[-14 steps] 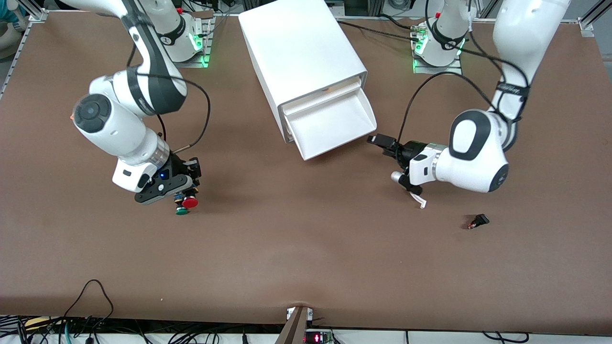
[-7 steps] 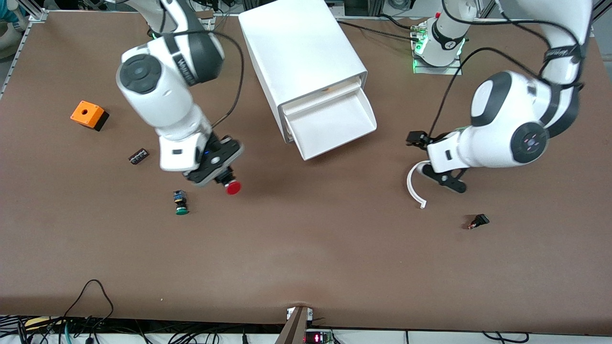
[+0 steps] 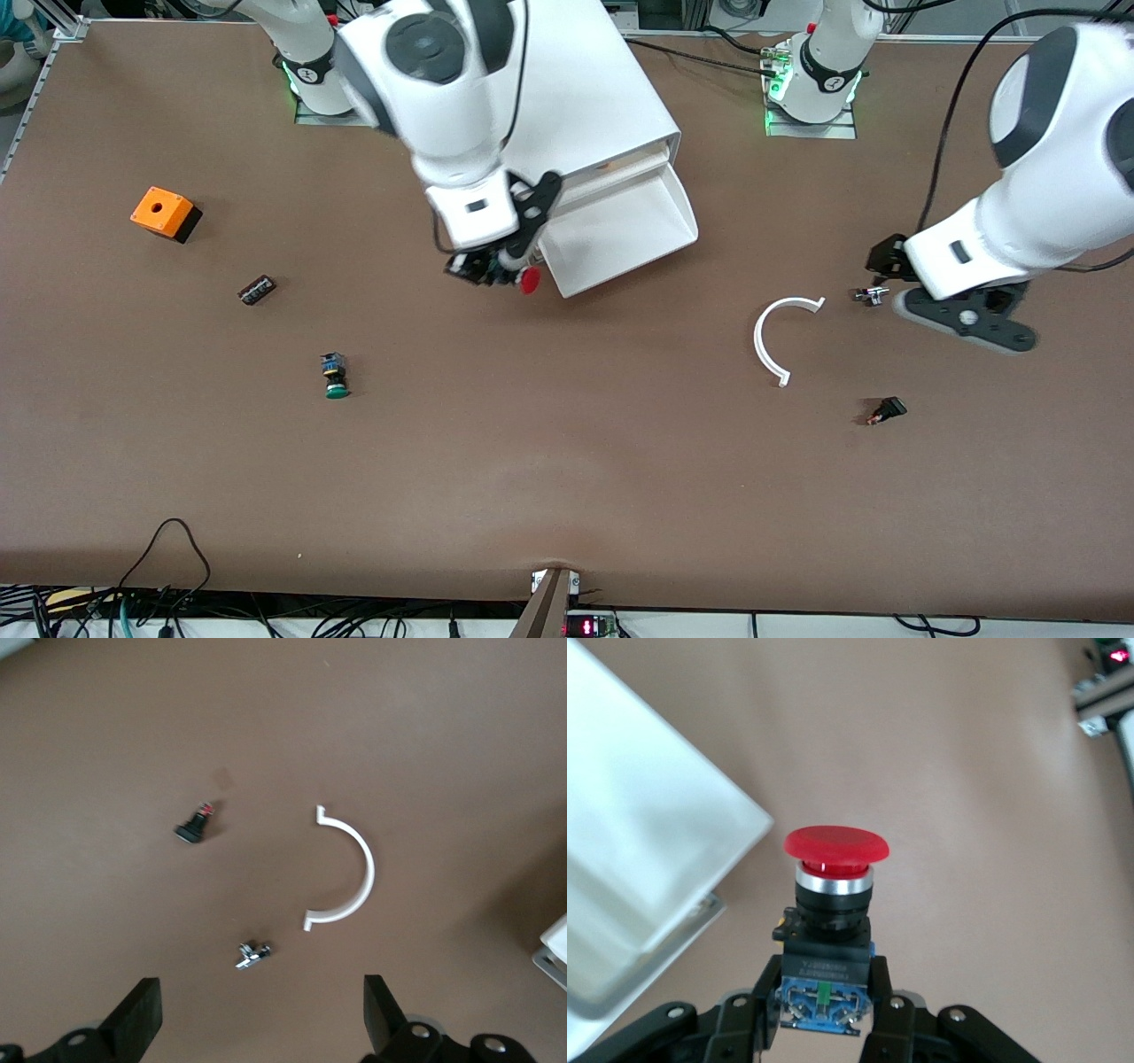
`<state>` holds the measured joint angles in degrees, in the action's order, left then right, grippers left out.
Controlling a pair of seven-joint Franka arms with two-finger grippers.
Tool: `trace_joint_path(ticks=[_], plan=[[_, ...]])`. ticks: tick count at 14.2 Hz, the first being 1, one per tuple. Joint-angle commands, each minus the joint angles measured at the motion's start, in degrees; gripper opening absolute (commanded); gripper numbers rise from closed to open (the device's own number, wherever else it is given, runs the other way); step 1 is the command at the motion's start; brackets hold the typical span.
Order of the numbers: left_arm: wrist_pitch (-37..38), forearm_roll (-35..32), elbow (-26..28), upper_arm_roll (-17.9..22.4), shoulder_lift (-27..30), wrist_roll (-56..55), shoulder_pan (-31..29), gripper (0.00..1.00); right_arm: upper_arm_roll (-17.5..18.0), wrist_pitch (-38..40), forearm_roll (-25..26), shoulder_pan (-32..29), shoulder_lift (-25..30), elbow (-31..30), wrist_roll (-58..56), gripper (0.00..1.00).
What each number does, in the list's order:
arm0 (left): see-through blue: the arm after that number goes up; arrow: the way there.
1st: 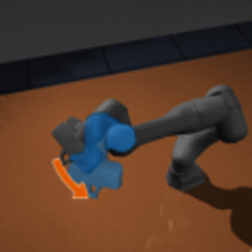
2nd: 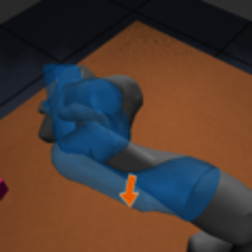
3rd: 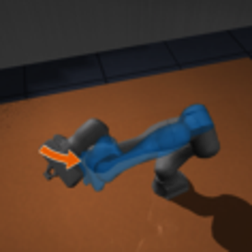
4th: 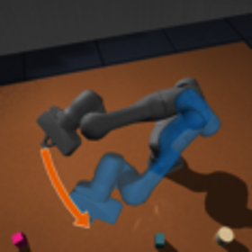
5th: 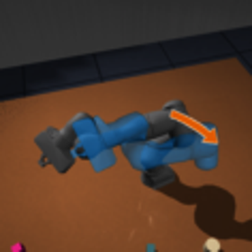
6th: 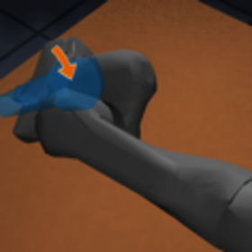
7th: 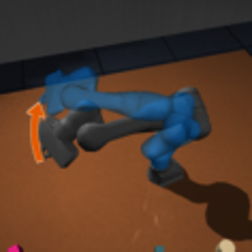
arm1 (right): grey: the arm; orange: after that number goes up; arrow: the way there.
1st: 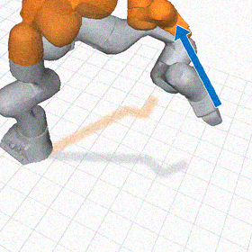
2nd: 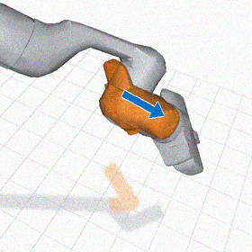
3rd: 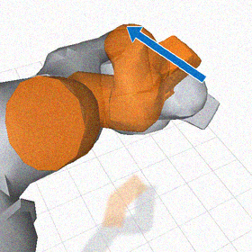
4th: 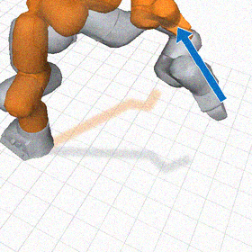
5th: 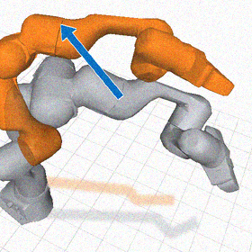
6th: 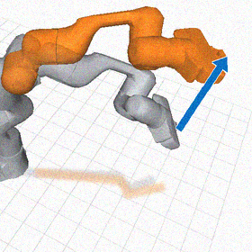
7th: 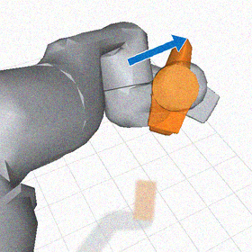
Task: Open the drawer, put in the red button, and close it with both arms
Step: 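Carry the red button over the open drawer with the right gripper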
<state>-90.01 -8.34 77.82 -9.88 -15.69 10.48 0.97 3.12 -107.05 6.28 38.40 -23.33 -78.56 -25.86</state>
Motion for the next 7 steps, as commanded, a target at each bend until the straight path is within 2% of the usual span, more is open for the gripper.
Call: trace_joint_path(ticks=[1, 5, 7], plan=[[1.5, -1.3, -8.5, 0.5, -1.0, -0.2, -1.4, 1.0, -0.6, 3.4, 1.2, 2.3, -3.7, 5.3, -1.8, 0.18], [1.9, -1.4, -8.0, 0.6, -0.7, -2.2, -4.8, 1.0, -0.9, 3.3, 1.0, 5.2, -9.2, 10.8, -9.8, 0.17], [3.4, -1.2, -7.7, 0.1, -0.3, -13.3, -6.5, 1.0, -0.9, 3.1, 1.1, 7.5, -11.1, 12.6, -10.7, 0.17]])
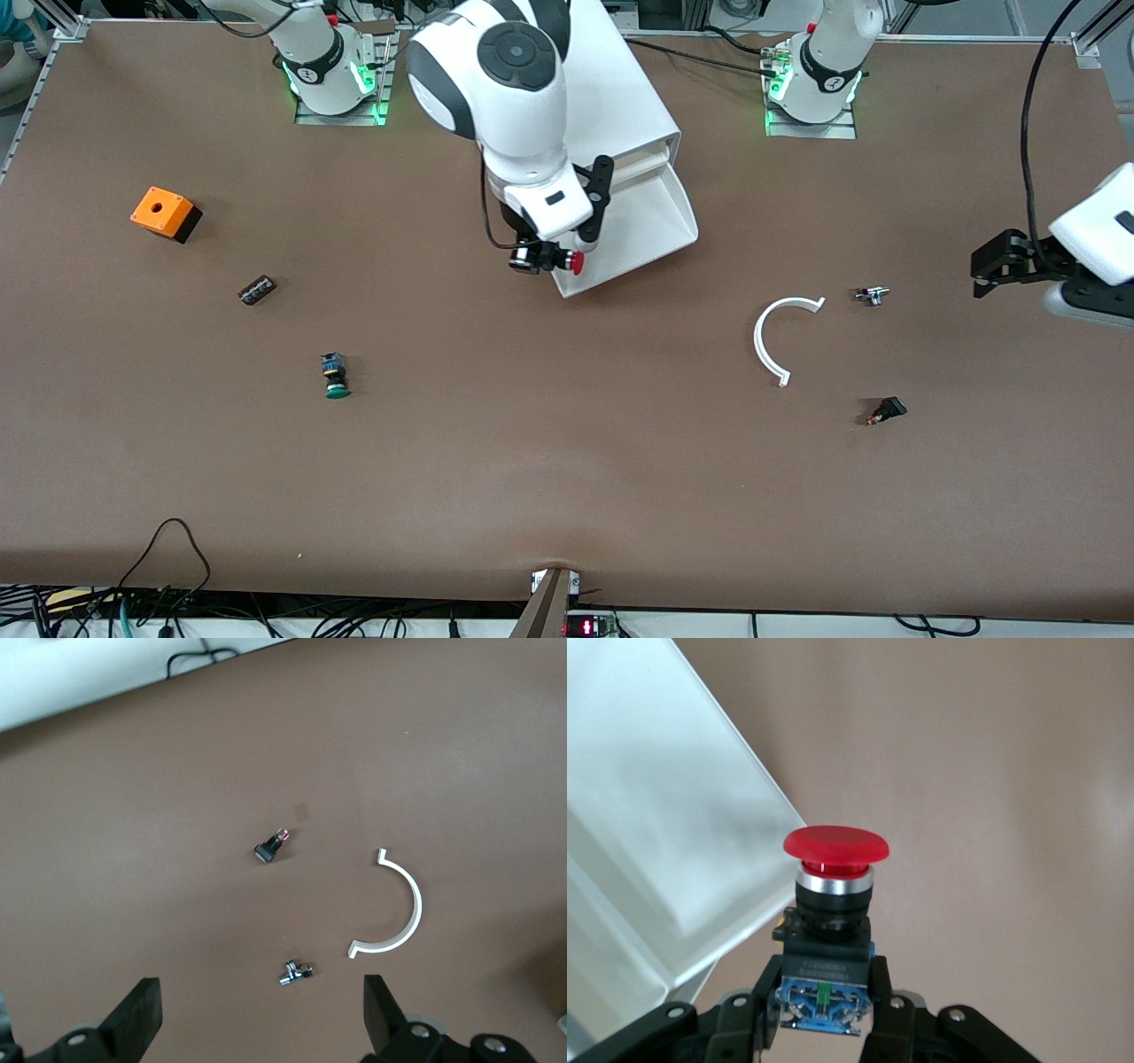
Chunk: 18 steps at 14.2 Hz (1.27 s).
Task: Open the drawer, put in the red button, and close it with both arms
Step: 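Carry the red button over the open drawer with the right gripper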
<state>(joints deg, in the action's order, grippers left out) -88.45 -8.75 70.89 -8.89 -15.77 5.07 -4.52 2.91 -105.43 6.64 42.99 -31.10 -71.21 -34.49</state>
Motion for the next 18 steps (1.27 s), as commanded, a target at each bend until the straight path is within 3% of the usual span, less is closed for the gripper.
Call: trace_joint_path(ticks=[1, 3, 5, 6, 14, 18], plan=[[1.8, -0.7, 1.0, -1.0, 1.1, -9.6, -1.5, 1.0, -0.9, 1.4, 0.8, 4.0, -3.8, 5.5, -3.9, 0.15], [-1.8, 1.7, 8.5, -1.4, 6.4, -9.5, -4.0, 1.0, -1.0, 1.1, 0.8, 5.6, -4.1, 5.5, -7.8, 0.15], [-10.0, 2.4, 20.4, -1.4, 13.9, -9.6, -4.2, 1.0, -0.9, 1.2, 0.7, 5.8, -4.2, 5.3, -11.5, 0.15], [-10.9, 3.2, 22.9, -1.4, 15.5, -9.6, -5.0, 1.0, -0.9, 1.1, 0.4, 6.1, -4.4, 5.1, -14.6, 0.15], [-6.0, 6.1, 21.8, -2.3, 15.2, -9.7, -4.7, 1.0, -0.9, 0.6, 0.5, 8.2, -7.1, 2.8, -19.5, 0.16], [-3.7, 5.1, 20.0, -3.2, 12.8, -9.8, -1.1, 1.0, -0.9, -6.8, 0.5, 8.5, -9.2, 1.1, -18.9, 0.16]])
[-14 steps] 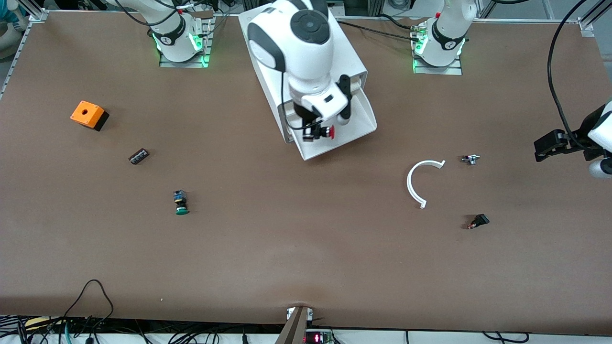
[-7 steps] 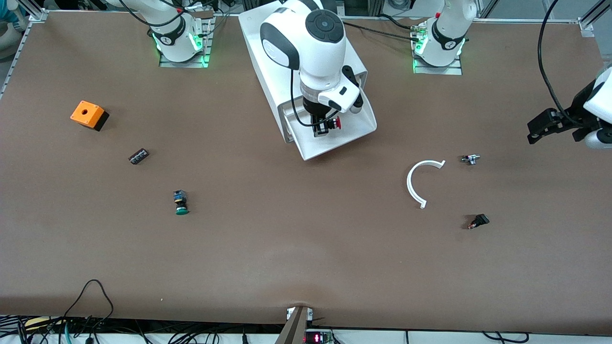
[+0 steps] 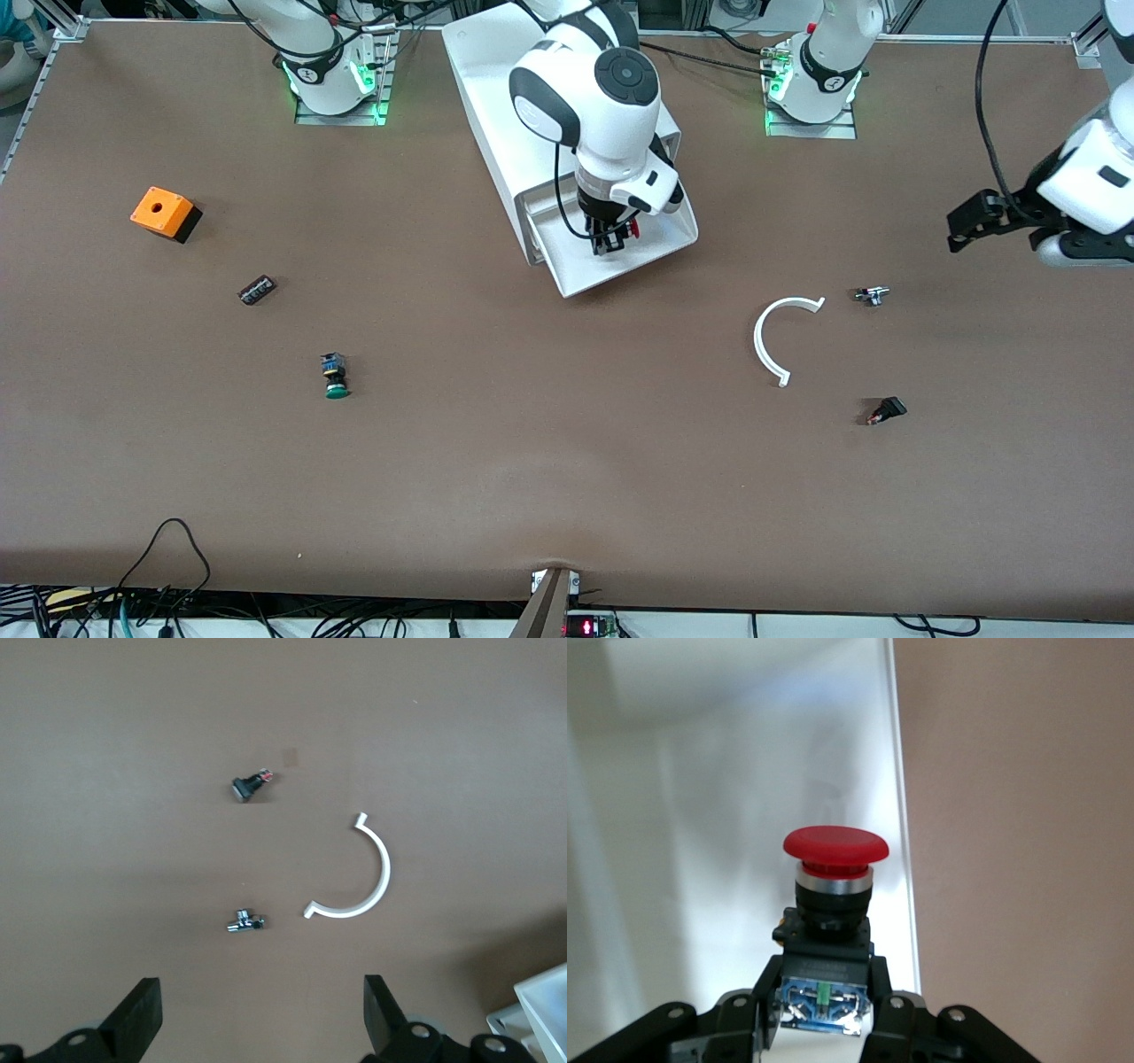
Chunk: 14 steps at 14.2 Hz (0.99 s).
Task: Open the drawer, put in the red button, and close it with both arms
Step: 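Lower the red button into the drawer and open the right gripper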
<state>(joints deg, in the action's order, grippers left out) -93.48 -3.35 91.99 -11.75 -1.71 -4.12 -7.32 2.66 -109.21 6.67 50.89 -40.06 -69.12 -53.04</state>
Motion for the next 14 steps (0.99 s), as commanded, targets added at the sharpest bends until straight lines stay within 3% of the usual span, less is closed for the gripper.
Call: trace_joint_path(ticks=[1, 6, 9, 13, 14], plan=[[1.3, -0.3, -0.9, -0.6, -2.1, -0.6, 2.5, 1.0, -0.6, -3.5, 0.4, 0.6, -0.4, -1.3, -0.3, 0.17], [0.7, -0.2, -1.0, -0.6, -3.5, -0.3, 2.0, 1.0, -0.7, -3.4, 0.4, 0.8, -0.7, -1.3, -0.3, 0.33], [0.8, 0.5, -1.1, -0.4, -3.5, -0.3, 1.8, 1.0, -0.7, -3.0, 0.4, 0.8, -0.6, -1.3, -0.3, 0.59], [0.8, 0.6, -1.1, -0.6, -3.5, -0.3, 1.8, 1.0, -0.7, -2.8, 0.4, 0.8, -0.4, -1.1, -0.5, 0.68], [0.8, 0.6, -1.1, -0.7, -3.5, -0.3, 1.8, 1.0, -0.7, -2.7, 0.4, 0.8, -0.2, -1.1, -0.5, 0.92]])
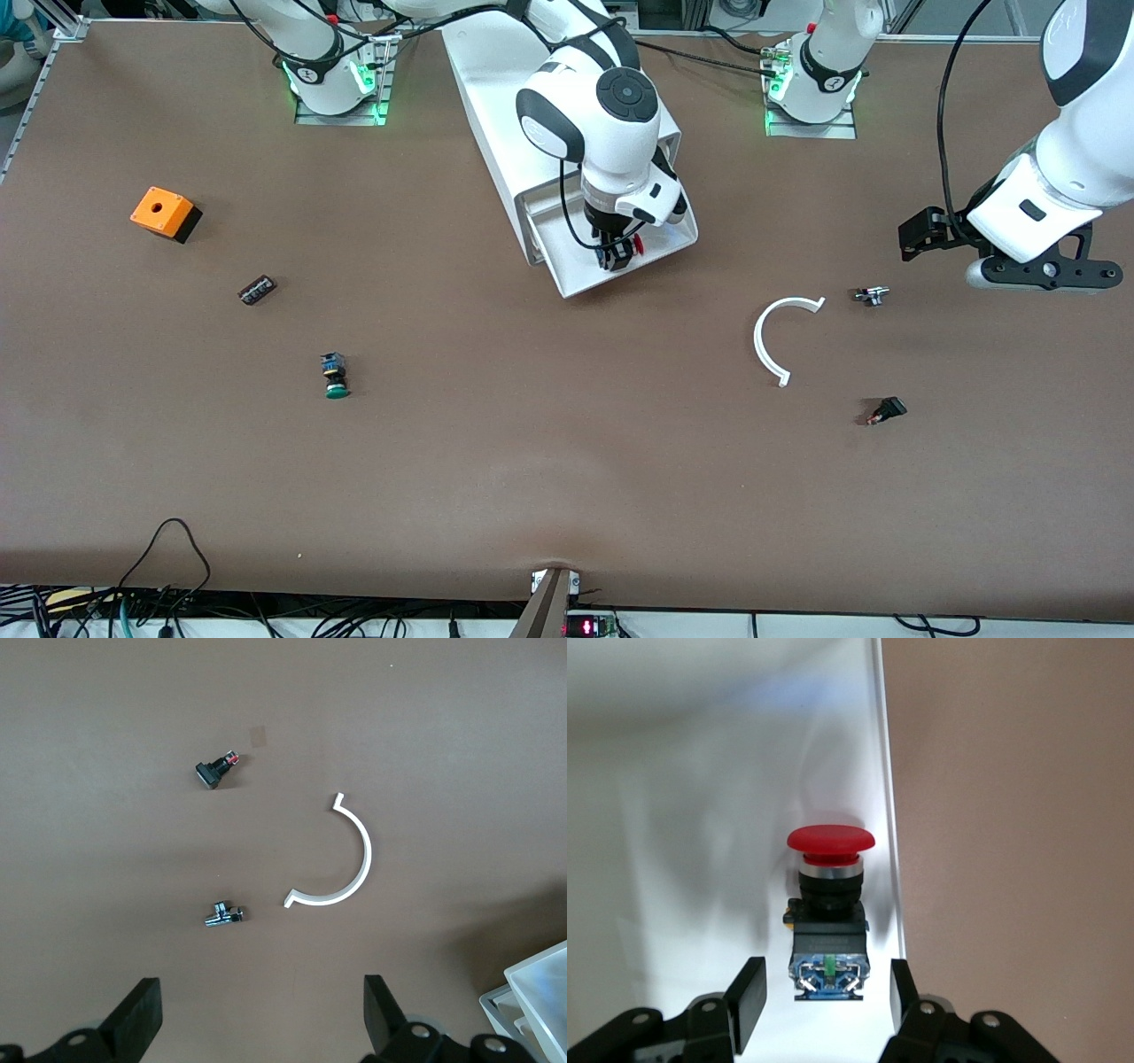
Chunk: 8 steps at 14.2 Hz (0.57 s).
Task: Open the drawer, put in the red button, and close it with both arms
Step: 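Lower the red button into the drawer and open the right gripper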
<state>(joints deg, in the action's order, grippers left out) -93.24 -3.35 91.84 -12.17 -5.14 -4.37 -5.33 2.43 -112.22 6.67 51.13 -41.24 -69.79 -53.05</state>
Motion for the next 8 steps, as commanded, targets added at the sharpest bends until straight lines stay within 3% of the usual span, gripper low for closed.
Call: trace_joint_path(ticks=[1, 5, 8], plan=[[0.6, 0.6, -1.0, -0.2, 0.0, 0.0, -0.2, 1.0, -0.6, 0.4, 0.4, 0.5, 1.2, -0.4, -0.5, 1.0], [0.6, 0.7, -1.0, -0.2, 0.0, 0.0, -0.2, 1.0, -1.4, 1.0, -0.2, 0.5, 3.9, 0.0, -0.5, 1.0], [0.9, 0.6, -0.9, -0.2, 0.0, -0.9, -0.2, 1.0, -3.1, 4.0, -3.3, -0.2, 6.8, 1.9, -0.5, 1.0]])
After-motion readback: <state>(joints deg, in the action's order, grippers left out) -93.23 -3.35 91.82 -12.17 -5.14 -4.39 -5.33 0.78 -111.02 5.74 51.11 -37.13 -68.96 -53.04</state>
